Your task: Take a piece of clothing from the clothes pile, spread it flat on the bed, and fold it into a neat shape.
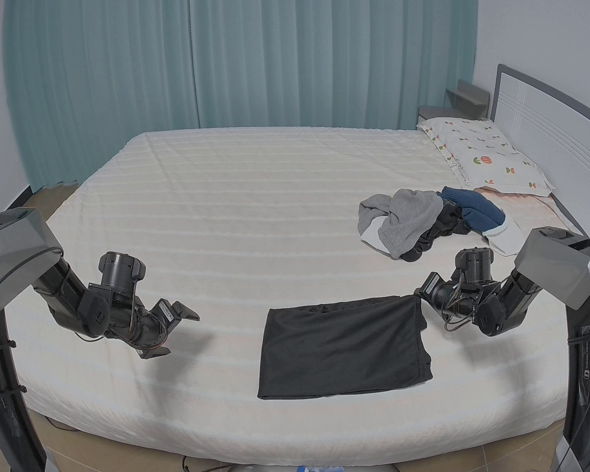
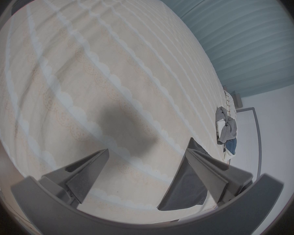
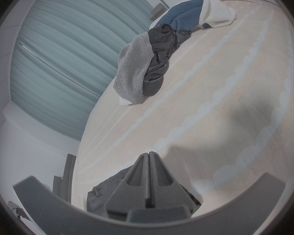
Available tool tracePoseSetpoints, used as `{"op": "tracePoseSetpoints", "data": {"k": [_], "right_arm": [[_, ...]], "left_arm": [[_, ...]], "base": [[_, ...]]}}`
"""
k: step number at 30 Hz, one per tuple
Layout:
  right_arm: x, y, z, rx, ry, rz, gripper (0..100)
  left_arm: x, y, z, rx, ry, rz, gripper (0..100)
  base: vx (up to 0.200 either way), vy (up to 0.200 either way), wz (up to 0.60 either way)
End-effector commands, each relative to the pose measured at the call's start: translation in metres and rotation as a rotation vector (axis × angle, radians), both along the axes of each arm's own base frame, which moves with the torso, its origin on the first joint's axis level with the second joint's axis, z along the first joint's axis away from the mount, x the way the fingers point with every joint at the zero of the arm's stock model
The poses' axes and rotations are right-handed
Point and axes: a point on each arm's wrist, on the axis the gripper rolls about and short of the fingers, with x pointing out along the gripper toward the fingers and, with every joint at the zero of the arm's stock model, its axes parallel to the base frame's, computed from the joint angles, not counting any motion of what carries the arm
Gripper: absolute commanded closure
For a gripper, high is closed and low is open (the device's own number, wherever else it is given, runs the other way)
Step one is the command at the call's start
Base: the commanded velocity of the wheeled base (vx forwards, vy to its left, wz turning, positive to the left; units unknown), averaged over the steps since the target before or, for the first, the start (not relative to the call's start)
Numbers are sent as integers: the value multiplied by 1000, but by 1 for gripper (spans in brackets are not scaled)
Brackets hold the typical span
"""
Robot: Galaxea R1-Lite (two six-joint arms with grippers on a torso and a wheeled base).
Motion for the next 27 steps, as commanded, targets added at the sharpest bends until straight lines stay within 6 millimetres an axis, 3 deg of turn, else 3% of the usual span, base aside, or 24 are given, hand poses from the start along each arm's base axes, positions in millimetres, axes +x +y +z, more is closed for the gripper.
{"op": "tracePoseSetpoints", "data": {"k": [1,22,23,27], "right_arm": [[-1,-3,3,2,-2,-5,100],[-6,-4,0,-20,14,-29,100],[-7,-4,0,-21,16,-29,0],[-13,-5,9,-17,0,-24,0]], "left_arm": [[0,0,0,0,1,0,0],[0,0,0,0,1,0,0],[0,0,0,0,1,0,0],[0,0,0,0,1,0,0]], "base": [[0,0,0],[0,0,0],[0,0,0],[0,0,0]]}}
